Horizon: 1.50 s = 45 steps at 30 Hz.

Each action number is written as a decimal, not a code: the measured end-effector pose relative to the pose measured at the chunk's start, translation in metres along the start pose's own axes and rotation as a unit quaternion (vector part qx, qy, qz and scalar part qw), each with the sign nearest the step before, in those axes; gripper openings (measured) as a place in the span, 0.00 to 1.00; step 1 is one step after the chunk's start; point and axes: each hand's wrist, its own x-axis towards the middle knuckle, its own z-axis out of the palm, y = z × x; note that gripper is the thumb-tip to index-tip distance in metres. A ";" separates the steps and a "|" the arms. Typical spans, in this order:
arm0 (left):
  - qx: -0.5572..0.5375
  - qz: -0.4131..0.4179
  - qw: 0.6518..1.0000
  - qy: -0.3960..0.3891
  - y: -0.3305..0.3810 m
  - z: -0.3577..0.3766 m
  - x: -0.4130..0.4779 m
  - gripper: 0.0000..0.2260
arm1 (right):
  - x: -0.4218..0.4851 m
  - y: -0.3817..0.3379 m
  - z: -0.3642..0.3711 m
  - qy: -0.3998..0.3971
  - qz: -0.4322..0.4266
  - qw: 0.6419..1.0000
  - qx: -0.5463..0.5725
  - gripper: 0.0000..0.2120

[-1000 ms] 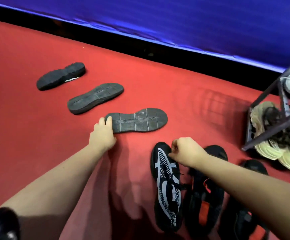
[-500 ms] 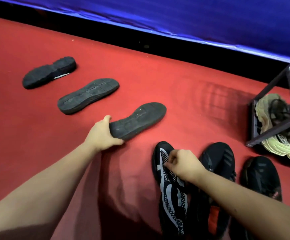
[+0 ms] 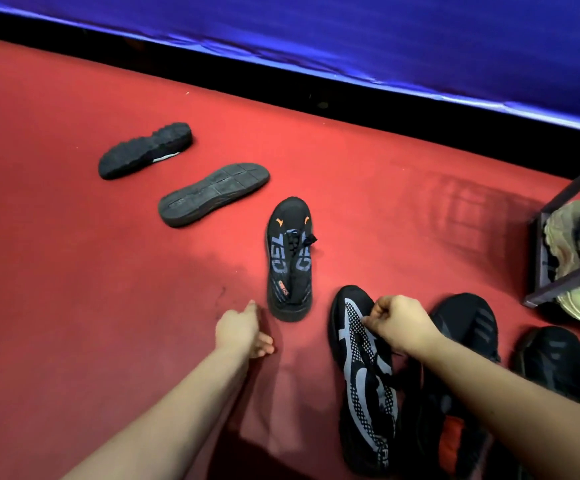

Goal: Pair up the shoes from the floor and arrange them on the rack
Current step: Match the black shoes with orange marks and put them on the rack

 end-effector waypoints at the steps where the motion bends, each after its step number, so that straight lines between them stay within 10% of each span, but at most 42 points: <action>1: 0.028 0.014 0.999 0.013 0.000 -0.003 0.000 0.18 | 0.000 -0.002 -0.002 0.003 0.001 1.000 0.004 0.12; 24: 0.267 0.264 0.918 0.130 0.072 0.004 -0.070 0.14 | -0.009 -0.027 -0.070 -0.031 -0.037 0.998 0.039 0.09; 45: 0.395 0.241 0.883 0.074 0.290 -0.207 -0.209 0.09 | -0.084 -0.295 -0.214 -0.091 0.083 0.987 0.103 0.08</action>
